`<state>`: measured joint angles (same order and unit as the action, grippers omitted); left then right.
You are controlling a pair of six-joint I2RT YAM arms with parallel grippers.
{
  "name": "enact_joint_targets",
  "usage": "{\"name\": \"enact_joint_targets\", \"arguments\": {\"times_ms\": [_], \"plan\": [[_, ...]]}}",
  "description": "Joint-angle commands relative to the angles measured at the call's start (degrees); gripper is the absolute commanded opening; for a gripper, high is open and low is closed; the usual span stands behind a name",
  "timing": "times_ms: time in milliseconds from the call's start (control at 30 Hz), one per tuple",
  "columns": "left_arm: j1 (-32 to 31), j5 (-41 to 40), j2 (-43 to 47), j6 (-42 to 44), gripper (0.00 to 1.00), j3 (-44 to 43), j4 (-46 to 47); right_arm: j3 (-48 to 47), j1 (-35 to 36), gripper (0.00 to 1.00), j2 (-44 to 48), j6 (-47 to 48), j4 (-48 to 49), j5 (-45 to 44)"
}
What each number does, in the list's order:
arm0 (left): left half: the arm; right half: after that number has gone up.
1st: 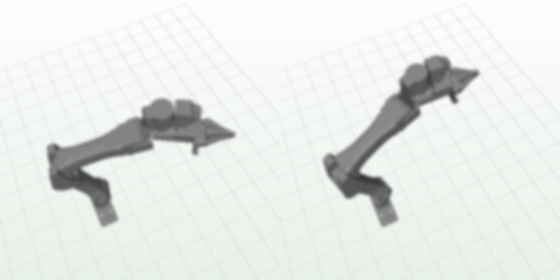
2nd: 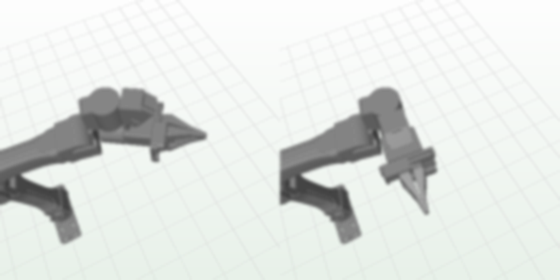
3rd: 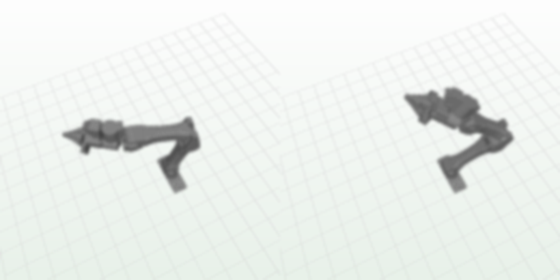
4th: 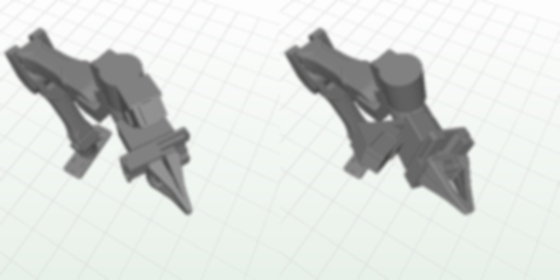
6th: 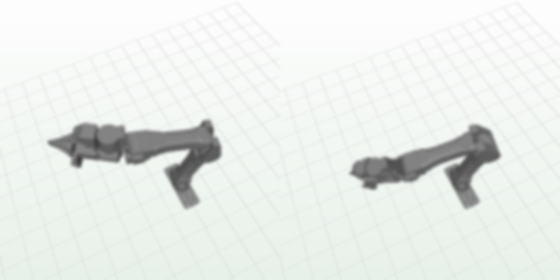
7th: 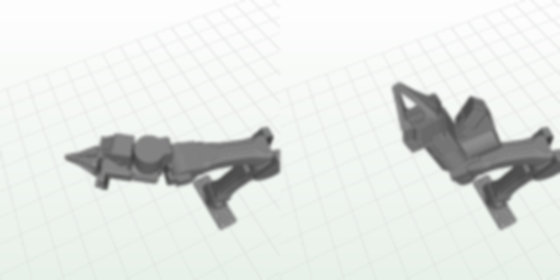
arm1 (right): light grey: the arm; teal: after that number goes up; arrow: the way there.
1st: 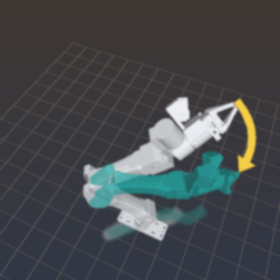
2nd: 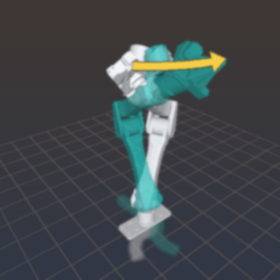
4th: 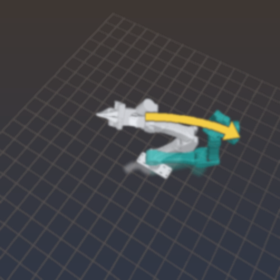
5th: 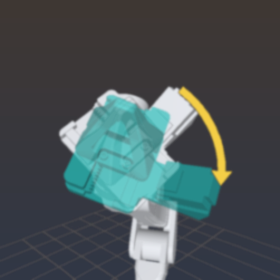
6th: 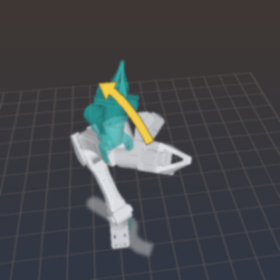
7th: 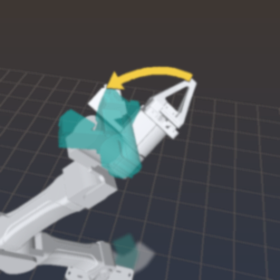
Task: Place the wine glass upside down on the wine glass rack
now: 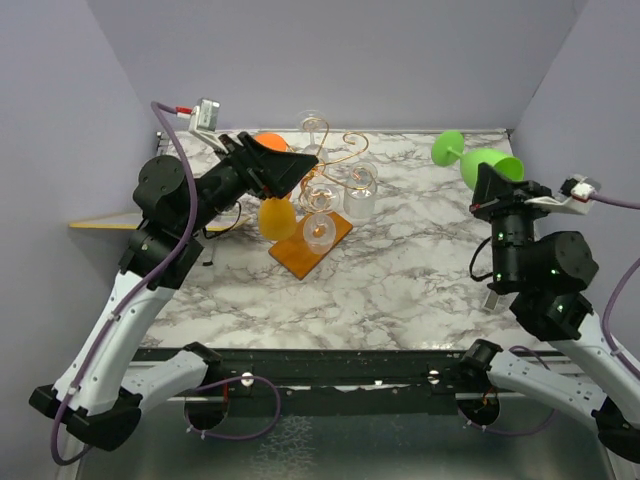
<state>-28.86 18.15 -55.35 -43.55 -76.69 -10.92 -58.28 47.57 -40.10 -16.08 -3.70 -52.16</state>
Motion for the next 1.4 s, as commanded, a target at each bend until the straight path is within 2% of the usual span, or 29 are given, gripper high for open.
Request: {"name": "enact_joint_targets", "arguments": {"times_ms": [0, 167, 300, 433, 600, 700, 800, 900, 1033, 1100, 1267, 1367], "plan": [[0.21, 5.41, -5.11, -6.36, 0.99, -2.42, 7.13, -1.57, 0.09, 0.01, -1.76, 14.19, 29.32, 7.53], [-0.41, 10.24, -12.45, -9.75, 0.99, -5.59, 14.05, -0.33, 0.14, 0.01, -3.05, 13.8, 39.84, 17.14], [-2.44, 10.68, -16.41, -12.66, 0.99, -7.16, 20.27, 3.24, 0.1, 0.01, -2.88, 11.44, 49.06, 23.83], [-6.23, 1.98, -19.04, -16.67, 0.99, -8.98, 19.89, 6.26, 0.12, 0.01, -3.26, 9.54, 56.24, 29.25], [-8.97, -9.5, -20.66, -18.69, 0.99, -11.02, 20.76, 9.21, 0.1, 0.01, -5.16, 8.36, 64.02, 31.79], [-11.76, -15.67, -21.32, -18.66, 0.99, -11.9, 21.46, 9.27, 0.14, 0.01, -6.13, 8.11, 65.13, 32.58], [-13.77, -17.74, -22.9, -18.7, 0.98, -13.78, 21.12, 9.01, 0.15, 0.01, -7.09, 8.02, 65.51, 34.33], [-15.26, -19.85, -24.74, -19.54, 0.91, -15.69, 21.11, 9.03, 0.12, 0.01, -8.06, 7.53, 66.11, 35.42], [-17.76, -21.68, -26.6, -18.97, 0.74, -18.17, 21.72, 10.32, 0.07, 0.01, -10.31, 8.45, 69.65, 36.46], [-19.44, -24.92, -26.31, -18.1, 0.71, -17.43, 21.73, 10.68, 0.09, 0.01, -11.75, 8.52, 70.6, 37.54], [-20.64, -30.26, -24.81, -17.28, 0.69, -14.61, 23.43, 11.46, 0.09, 0.01, -13.35, 7.52, 70.41, 40.49], [-20.96, -32.32, -24.16, -17.37, 0.73, -13.21, 24.61, 11.62, 0.14, 0.01, -13.85, 6.97, 70.44, 42.01]]}}
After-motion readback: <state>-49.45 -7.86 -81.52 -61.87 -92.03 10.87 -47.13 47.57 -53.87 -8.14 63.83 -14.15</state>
